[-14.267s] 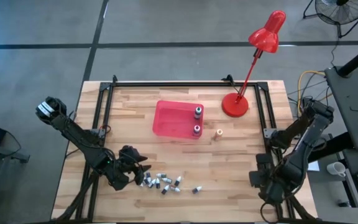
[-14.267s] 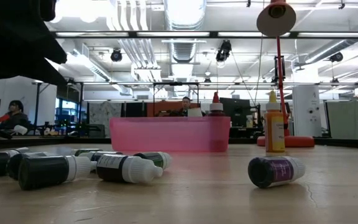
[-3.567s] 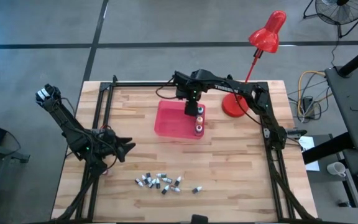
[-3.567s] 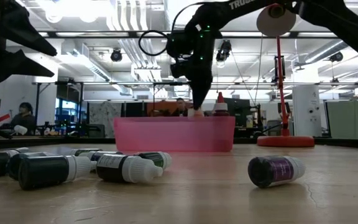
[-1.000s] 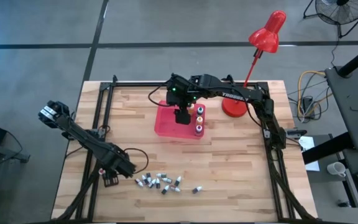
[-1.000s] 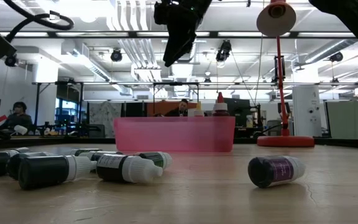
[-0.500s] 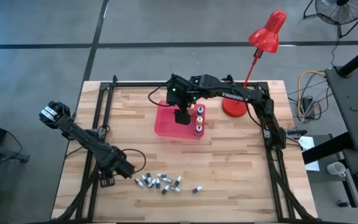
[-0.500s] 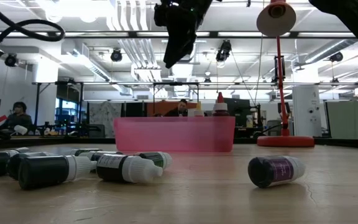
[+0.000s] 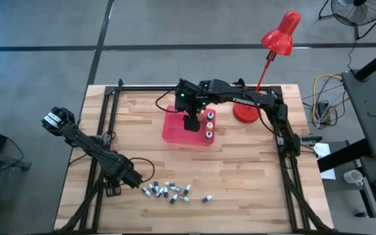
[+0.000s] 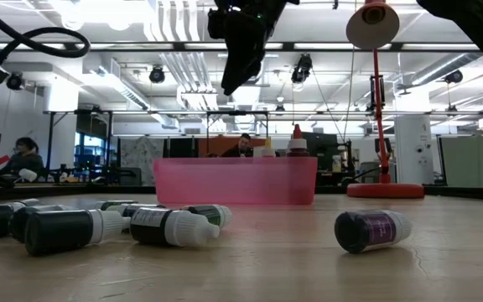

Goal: Pick & Place food coloring
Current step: Put the big orange food coloring bottle into the pink bin

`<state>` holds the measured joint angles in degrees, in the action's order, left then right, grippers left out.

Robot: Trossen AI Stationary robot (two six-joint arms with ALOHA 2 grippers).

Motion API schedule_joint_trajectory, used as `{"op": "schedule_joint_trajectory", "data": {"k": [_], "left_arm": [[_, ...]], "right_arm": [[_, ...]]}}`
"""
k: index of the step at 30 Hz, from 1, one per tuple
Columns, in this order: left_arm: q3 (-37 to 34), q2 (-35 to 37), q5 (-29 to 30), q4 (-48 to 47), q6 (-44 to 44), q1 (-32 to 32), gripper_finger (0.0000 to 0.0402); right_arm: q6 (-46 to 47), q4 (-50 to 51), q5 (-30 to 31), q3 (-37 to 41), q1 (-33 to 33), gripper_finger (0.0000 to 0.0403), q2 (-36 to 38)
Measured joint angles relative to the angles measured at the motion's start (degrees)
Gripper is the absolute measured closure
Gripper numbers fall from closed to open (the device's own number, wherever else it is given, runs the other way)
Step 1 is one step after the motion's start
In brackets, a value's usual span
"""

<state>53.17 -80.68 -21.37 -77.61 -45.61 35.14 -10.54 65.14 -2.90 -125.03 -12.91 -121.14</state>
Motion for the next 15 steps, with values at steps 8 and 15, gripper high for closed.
{"op": "schedule_joint_trajectory", "data": {"k": [8, 15], "left_arm": [[0.0, 0.0, -0.4, 0.0, 0.1, 0.0, 0.0295], [0.0, 0.0, -1.8, 0.0, 1.1, 0.0, 0.0328]], "right_arm": [[-0.1, -0.8, 0.0, 2.9, 0.0, 0.0188, 0.0], [-0.1, -1.1, -0.1, 4.9, 0.0, 0.0188, -0.1]]}}
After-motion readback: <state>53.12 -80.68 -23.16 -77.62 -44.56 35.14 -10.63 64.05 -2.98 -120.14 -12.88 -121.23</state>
